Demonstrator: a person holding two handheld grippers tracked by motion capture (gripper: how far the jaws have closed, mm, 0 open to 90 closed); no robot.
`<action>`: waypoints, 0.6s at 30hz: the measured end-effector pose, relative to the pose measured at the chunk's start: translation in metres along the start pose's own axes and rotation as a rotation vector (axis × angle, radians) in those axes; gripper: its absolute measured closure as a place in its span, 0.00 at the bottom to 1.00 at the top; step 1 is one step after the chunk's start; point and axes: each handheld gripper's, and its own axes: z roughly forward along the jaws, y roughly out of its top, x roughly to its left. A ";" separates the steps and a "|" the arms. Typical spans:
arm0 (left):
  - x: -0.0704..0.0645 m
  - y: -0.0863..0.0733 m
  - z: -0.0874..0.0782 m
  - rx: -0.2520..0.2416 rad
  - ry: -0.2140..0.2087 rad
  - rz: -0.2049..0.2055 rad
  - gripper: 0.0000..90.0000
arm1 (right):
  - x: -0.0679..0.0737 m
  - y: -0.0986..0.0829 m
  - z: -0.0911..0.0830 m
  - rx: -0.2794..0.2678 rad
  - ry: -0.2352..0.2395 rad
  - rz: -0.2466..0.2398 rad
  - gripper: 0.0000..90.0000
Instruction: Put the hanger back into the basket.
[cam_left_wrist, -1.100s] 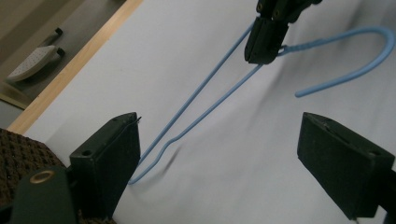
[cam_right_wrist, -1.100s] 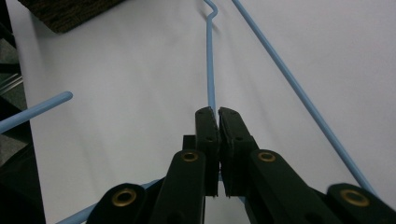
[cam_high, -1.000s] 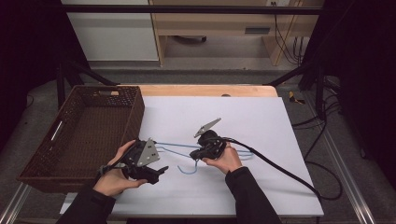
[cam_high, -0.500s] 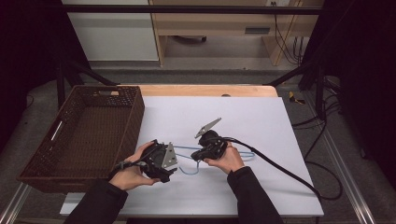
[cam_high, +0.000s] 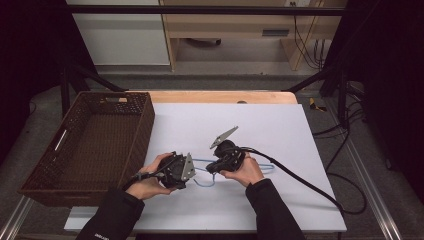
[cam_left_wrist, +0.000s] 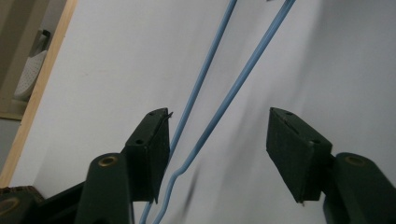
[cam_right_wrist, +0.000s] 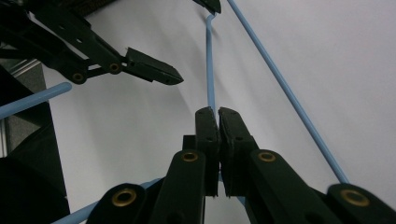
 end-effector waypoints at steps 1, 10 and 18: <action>0.000 -0.001 0.001 0.000 -0.004 -0.001 0.47 | 0.000 0.000 0.000 0.001 0.001 -0.001 0.98; -0.004 -0.003 0.003 -0.018 0.037 0.034 0.69 | 0.001 0.000 0.000 0.004 0.002 0.000 0.98; -0.009 -0.002 0.004 -0.016 0.053 0.081 0.80 | 0.001 0.000 -0.001 0.006 0.005 -0.004 0.98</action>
